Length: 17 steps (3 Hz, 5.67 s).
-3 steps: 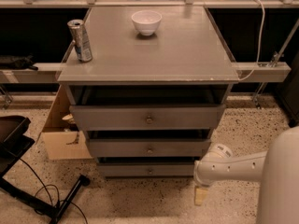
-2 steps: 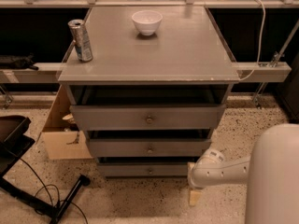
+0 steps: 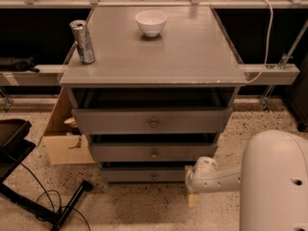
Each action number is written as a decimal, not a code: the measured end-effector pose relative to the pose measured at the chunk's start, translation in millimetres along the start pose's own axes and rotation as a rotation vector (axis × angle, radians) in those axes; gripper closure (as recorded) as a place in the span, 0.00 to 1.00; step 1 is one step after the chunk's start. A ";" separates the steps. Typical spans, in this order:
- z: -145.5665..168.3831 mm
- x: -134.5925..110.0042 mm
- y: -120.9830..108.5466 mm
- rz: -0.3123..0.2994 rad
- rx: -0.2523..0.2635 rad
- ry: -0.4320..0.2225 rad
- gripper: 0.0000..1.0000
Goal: Open bottom drawer
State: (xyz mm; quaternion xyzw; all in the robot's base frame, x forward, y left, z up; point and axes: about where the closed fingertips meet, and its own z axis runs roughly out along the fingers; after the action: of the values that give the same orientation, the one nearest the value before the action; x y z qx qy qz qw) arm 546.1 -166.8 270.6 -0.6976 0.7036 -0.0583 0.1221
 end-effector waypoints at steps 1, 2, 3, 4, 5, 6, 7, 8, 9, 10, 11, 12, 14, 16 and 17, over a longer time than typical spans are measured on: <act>35.3 -10.2 -15.4 -0.023 0.013 0.011 0.00; 55.2 -17.0 -23.4 -0.021 0.000 0.012 0.00; 71.4 -22.1 -30.2 -0.015 -0.014 0.018 0.00; 83.5 -25.3 -35.8 -0.008 -0.024 0.022 0.00; 94.9 -27.5 -41.0 0.002 -0.035 0.031 0.00; 106.5 -29.6 -43.8 0.015 -0.044 0.036 0.00; 116.7 -29.5 -43.2 0.026 -0.052 0.038 0.19; 122.7 -25.8 -38.2 0.041 -0.061 0.037 0.42; 117.7 -26.3 -39.5 0.041 -0.061 0.037 0.65; 112.3 -26.7 -41.1 0.041 -0.061 0.038 0.87; 106.5 -27.2 -42.6 0.041 -0.061 0.038 1.00; 98.7 -27.9 -44.6 0.041 -0.061 0.038 1.00; 95.1 -28.2 -45.5 0.041 -0.061 0.038 0.83; 95.2 -28.2 -45.5 0.041 -0.061 0.038 0.37; 95.2 -28.2 -45.5 0.041 -0.061 0.038 0.14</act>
Offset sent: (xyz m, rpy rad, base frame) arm 0.0586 0.0294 -0.0632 -0.0163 0.0122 0.0133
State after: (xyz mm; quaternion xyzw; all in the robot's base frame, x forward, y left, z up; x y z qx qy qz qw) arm 614.1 -131.2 193.0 -0.6853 0.7213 -0.0475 0.0887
